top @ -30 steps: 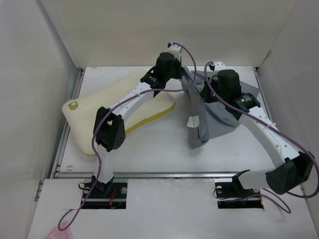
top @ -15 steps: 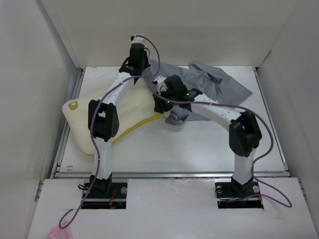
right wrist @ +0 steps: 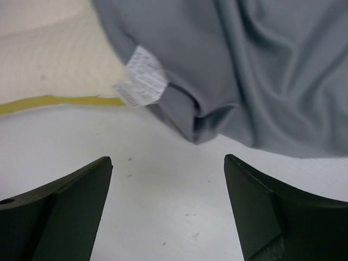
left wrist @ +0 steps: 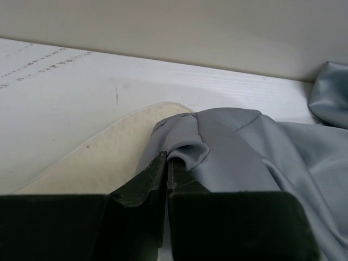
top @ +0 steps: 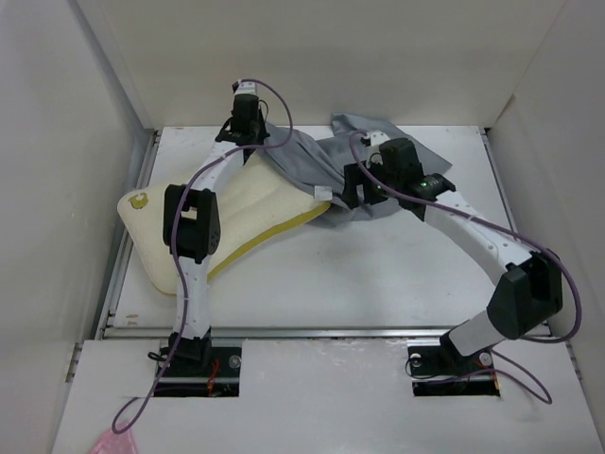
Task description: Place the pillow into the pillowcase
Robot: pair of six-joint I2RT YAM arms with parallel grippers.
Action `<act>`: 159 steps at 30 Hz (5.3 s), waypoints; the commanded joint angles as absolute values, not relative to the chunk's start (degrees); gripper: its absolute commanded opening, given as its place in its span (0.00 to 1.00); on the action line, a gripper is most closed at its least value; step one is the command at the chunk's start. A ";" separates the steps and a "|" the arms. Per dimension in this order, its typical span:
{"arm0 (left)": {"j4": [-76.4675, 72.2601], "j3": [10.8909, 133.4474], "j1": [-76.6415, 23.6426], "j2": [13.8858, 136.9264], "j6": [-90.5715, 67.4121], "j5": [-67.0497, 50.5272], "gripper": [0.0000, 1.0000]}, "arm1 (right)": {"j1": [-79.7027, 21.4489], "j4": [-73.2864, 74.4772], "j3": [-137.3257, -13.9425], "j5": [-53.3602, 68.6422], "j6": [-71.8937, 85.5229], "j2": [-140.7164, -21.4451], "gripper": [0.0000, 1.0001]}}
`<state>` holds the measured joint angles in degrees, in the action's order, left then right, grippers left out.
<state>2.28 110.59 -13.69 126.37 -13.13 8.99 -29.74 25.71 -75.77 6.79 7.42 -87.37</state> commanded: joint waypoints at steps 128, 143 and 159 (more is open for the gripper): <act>13.35 81.65 -16.35 95.19 -18.37 6.33 1.00 | -40.00 15.64 -72.92 -24.69 -2.02 -98.83 1.00; 16.17 87.09 -16.35 101.86 -16.52 2.82 1.00 | -28.13 12.22 -75.06 -6.25 -3.07 -105.13 0.30; 25.04 104.75 -22.15 122.16 -17.58 4.75 1.00 | -23.64 32.87 -83.24 -18.09 6.15 -93.61 0.00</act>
<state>21.80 101.34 -22.76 120.51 -16.16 5.08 -24.56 27.03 -81.03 -12.80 3.46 -98.32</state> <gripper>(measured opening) 0.997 0.018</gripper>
